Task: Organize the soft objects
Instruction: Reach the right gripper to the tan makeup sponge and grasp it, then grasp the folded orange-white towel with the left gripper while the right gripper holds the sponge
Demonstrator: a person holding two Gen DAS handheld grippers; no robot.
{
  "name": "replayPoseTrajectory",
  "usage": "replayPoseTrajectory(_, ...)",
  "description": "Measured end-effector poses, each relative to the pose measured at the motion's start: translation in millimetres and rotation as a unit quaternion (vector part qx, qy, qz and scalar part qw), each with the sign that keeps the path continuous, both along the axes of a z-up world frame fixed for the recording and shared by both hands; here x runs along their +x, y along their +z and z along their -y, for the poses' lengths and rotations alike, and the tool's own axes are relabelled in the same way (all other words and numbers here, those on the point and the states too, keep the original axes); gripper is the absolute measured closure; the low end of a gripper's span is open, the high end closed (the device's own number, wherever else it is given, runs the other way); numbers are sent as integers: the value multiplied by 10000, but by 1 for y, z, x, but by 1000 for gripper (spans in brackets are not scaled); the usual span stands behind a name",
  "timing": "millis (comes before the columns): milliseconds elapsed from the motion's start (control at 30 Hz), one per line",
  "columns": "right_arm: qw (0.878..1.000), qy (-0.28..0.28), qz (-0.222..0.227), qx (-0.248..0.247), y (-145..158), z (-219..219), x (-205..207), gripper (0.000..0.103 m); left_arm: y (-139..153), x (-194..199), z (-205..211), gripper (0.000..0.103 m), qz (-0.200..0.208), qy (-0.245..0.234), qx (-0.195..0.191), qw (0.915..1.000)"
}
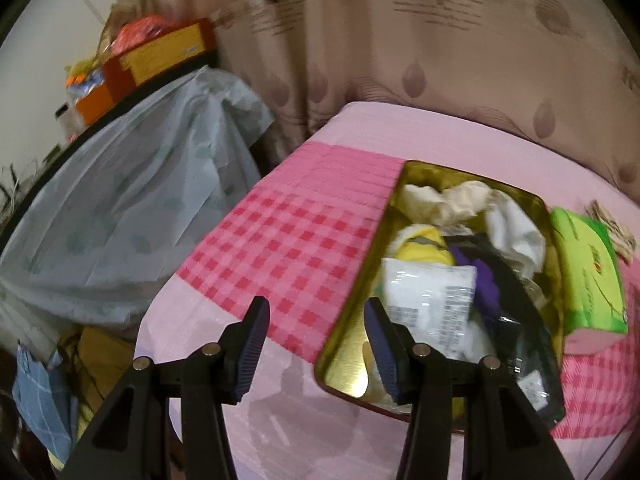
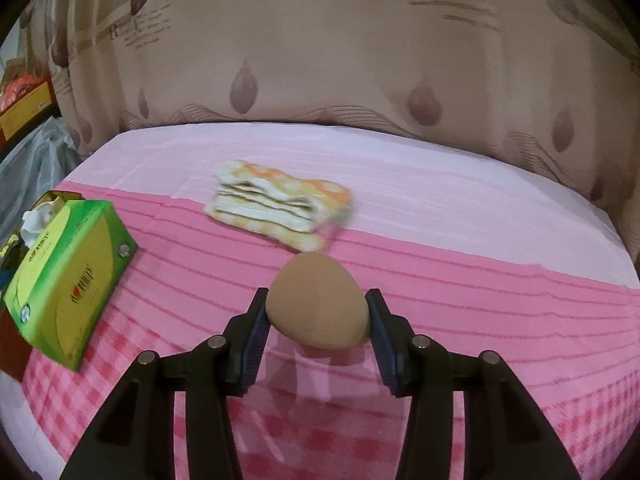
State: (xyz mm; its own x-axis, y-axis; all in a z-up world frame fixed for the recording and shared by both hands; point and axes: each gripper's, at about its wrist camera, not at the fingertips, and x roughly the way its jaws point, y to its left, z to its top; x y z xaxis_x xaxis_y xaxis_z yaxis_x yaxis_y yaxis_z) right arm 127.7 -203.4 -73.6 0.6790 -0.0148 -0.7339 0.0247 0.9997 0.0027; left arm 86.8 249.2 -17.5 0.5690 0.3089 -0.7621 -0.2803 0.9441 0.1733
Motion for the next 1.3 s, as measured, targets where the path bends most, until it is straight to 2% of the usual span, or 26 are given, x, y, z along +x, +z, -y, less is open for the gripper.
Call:
replayPoseTrajectory(100, 9999, -130, 8, 13, -1, 19, -10, 59, 10, 1, 21, 53, 111, -259, 78, 9996)
replayPoseTrajectory(267, 9994, -350, -49, -29, -6, 48, -23, 59, 26, 7, 72, 53, 204, -969, -166, 9949)
replayPoseTrajectory(400, 9985, -542, -69, -56, -7, 75, -38, 59, 35, 21, 128, 47, 173, -1751, -385, 9836)
replayPoseTrajectory(633, 9972, -730, -156, 60, -14, 103, -53, 59, 25, 65, 233, 46, -221, -2686, -884, 9589)
replayPoseTrajectory(767, 9971, -721, -178, 171, -16, 105, -53, 59, 11, 93, 284, 46, -492, -2854, -1151, 9502)
replayPoseTrajectory(1033, 9964, -659, -359, 406, -23, 110, -50, 59, -17, 146, 365, 46, -737, -2848, -1294, 9470)
replayPoseTrajectory(1133, 9956, -666, -351, 551, -23, 113, -51, 59, -27, 160, 386, 46, -826, -2951, -1242, 9438)
replayPoseTrajectory(1200, 9955, -663, -347, 585, -24, 114, -51, 59, -34, 168, 402, 46, -867, -3021, -1067, 9433)
replayPoseTrajectory(1300, 9954, -651, -365, 605, -25, 114, -50, 59, -42, 180, 419, 46, -834, -3000, -843, 9465)
